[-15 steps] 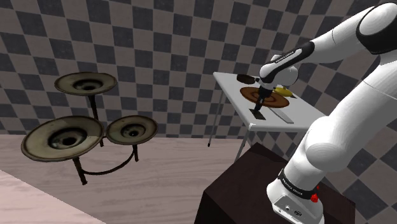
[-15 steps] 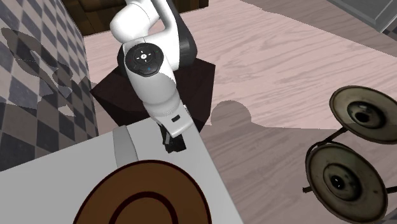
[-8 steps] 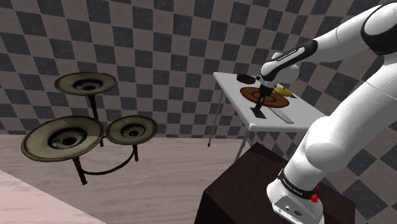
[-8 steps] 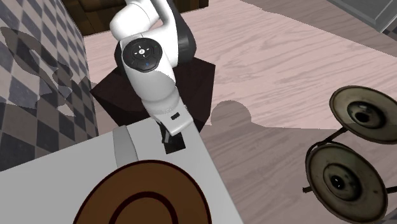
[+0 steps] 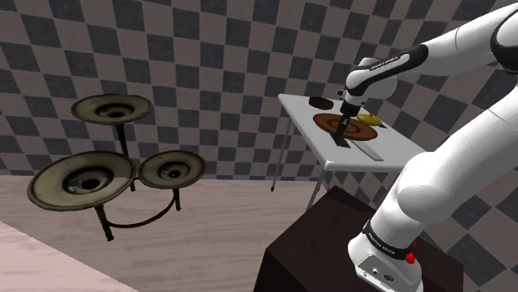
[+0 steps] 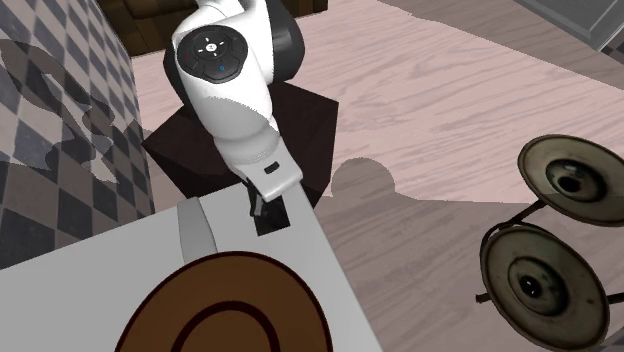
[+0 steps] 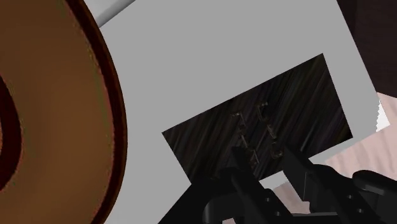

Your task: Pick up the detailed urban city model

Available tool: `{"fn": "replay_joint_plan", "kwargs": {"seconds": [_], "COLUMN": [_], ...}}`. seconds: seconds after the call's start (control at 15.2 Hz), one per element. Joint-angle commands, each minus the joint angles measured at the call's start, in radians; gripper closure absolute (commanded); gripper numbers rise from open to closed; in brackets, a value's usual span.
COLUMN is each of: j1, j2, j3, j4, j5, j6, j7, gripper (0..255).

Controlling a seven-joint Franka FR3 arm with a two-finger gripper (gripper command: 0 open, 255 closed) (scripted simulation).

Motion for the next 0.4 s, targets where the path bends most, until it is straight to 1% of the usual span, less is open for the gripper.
{"fn": "replay_joint_plan", "kwargs": {"seconds": [0.0,0.2,0.33], "j1": [-0.008,-0.014,-0.014], "j2": [-0.027,-0.052,-0.053], "j3": [0.016,0.032,0.033], "j4": [0.014,0.037,0.038], "j5": [-0.013,-0.022,-0.022], "j6": [-0.038,-0.084,-0.086], "j7": [0.014,0.025,0.026], "gripper": [255,255,255]}}
